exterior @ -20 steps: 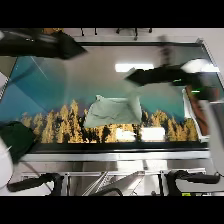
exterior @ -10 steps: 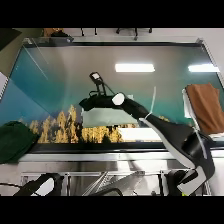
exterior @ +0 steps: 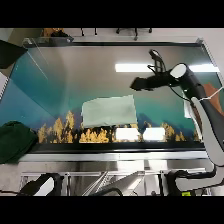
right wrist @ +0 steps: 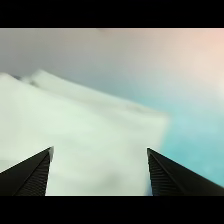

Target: Fold the shirts.

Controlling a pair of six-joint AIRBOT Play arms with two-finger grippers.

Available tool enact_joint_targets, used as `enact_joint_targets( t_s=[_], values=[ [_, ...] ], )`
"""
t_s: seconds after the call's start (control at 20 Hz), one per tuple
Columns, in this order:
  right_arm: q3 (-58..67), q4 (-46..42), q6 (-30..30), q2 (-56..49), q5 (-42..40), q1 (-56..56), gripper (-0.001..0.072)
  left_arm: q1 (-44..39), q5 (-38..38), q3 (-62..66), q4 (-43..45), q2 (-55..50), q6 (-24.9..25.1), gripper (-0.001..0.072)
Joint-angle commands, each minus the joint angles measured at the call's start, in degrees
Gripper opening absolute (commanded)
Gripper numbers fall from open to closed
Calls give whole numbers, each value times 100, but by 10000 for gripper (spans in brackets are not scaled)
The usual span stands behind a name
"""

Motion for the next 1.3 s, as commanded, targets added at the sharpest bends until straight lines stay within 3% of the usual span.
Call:
enact_joint_targets(
  t_s=[0.0,0.05,0.45,0.6,0.9,0.95,1.0,1.05,1.1,1.15,1.25],
  values=[
    [-210,-356,201,-356,1016,-470,669,7,160,-442,-2,155,103,21],
    [-245,-326,199,-544,1058,-424,695,7,140,-448,-4,155,103,21],
    [-247,610,-463,-1668,984,-94,694,7,140,-448,-2,151,101,21],
    [-245,1224,-809,-1781,903,-90,693,7,144,-448,-2,151,101,21],
    [-245,1589,-1036,-2024,730,-72,683,7,149,-448,-2,149,98,21],
    [-245,1718,-1143,-2111,778,-39,561,7,146,-448,-2,149,98,21],
    [-245,1853,-1276,-2177,846,4,381,7,146,-448,-2,149,98,21],
    [-245,2055,-1408,-2232,933,57,283,7,144,-448,-2,149,98,21],
    [-240,2229,-1541,-2243,1014,103,110,7,144,-448,0,149,98,21],
    [-214,2389,-1613,-2216,1097,114,27,7,146,-450,0,149,98,21],
    [-31,2529,-1578,-1996,1281,48,18,7,142,-450,0,149,101,21]
  ],
)
